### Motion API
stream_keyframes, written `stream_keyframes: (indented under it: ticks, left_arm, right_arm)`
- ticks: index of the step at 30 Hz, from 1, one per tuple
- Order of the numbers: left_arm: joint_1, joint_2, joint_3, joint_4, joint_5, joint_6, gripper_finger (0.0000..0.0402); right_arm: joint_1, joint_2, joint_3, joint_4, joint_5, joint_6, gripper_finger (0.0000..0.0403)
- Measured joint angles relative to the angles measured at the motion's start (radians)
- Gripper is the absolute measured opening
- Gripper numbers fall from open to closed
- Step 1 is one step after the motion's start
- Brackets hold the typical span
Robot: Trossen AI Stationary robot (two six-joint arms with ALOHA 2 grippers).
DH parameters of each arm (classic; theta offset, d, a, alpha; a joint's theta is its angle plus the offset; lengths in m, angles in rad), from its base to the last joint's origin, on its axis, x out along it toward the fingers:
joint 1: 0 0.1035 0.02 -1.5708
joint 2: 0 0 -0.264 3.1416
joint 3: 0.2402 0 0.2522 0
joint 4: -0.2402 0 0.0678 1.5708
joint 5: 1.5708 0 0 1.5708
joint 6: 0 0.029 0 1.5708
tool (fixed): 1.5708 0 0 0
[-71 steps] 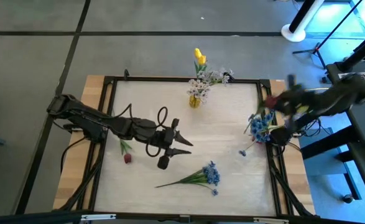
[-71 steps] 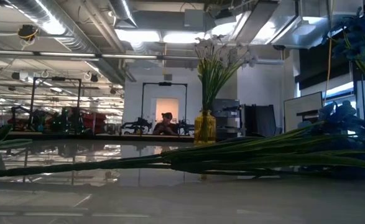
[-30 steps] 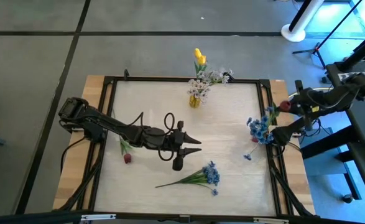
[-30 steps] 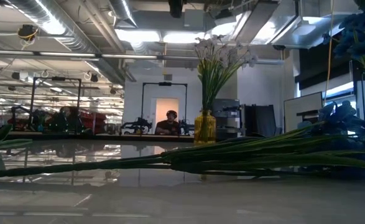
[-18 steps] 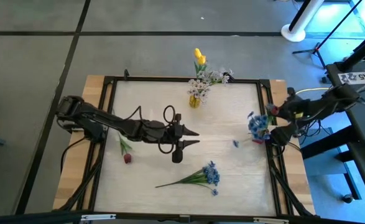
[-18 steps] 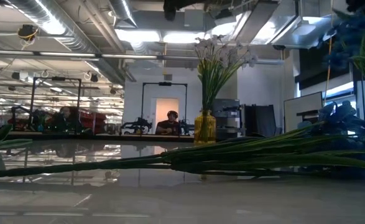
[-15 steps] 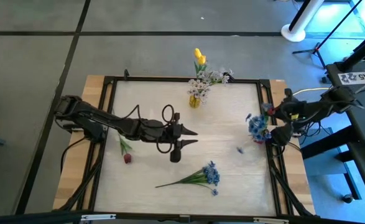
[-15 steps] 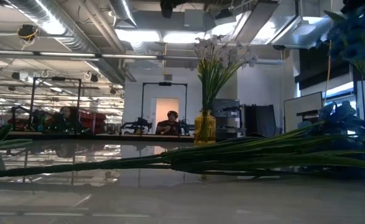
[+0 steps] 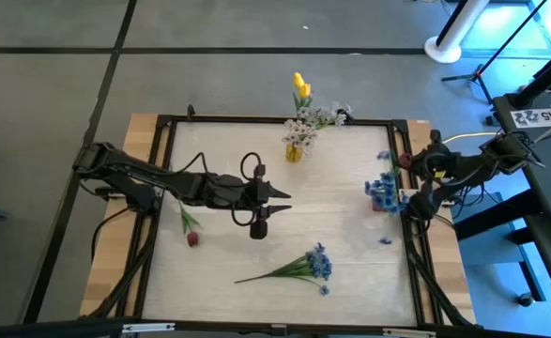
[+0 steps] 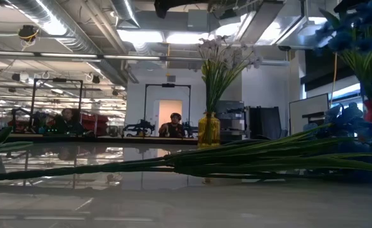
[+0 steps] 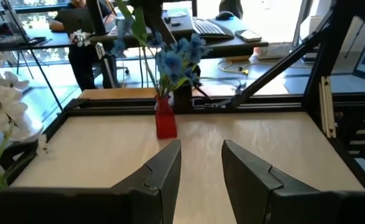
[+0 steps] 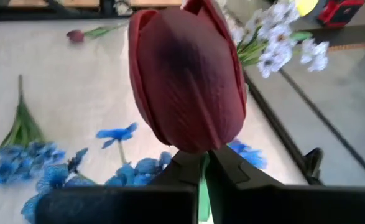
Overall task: Sort flowers into vase by color
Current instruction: Put the right pink flower into the red vase, then put the blue flowers into the red vase
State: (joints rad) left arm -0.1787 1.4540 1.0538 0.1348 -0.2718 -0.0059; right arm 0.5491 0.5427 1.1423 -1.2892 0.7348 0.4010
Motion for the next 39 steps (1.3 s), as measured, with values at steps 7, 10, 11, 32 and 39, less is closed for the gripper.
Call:
stream_keyframes:
  ticks: [7,10,11,32,39]
  left_arm:
    - [0.000,-0.018,0.000,-0.042,-0.001,-0.007,0.0113]
    - [0.000,-0.018,0.000,-0.056,0.021,-0.010,0.0113]
    - [0.000,-0.018,0.000,-0.062,0.039,-0.018,0.0113]
    - [-0.157,0.211,0.000,-0.022,0.077,-0.338,0.0173]
    - [-0.258,0.362,0.000,0.061,-0.032,-0.412,0.0182]
  right_arm:
    - [0.000,-0.005,-0.034,-0.003,0.041,0.066,0.0015]
    - [0.000,-0.005,-0.068,-0.034,0.028,0.131,0.0016]
    - [0.000,-0.005,-0.078,-0.048,0.018,0.151,0.0017]
    - [0.000,0.036,0.112,-0.281,-0.180,0.328,0.0288]
    - [0.000,0.029,0.174,-0.283,-0.138,0.328,0.0325]
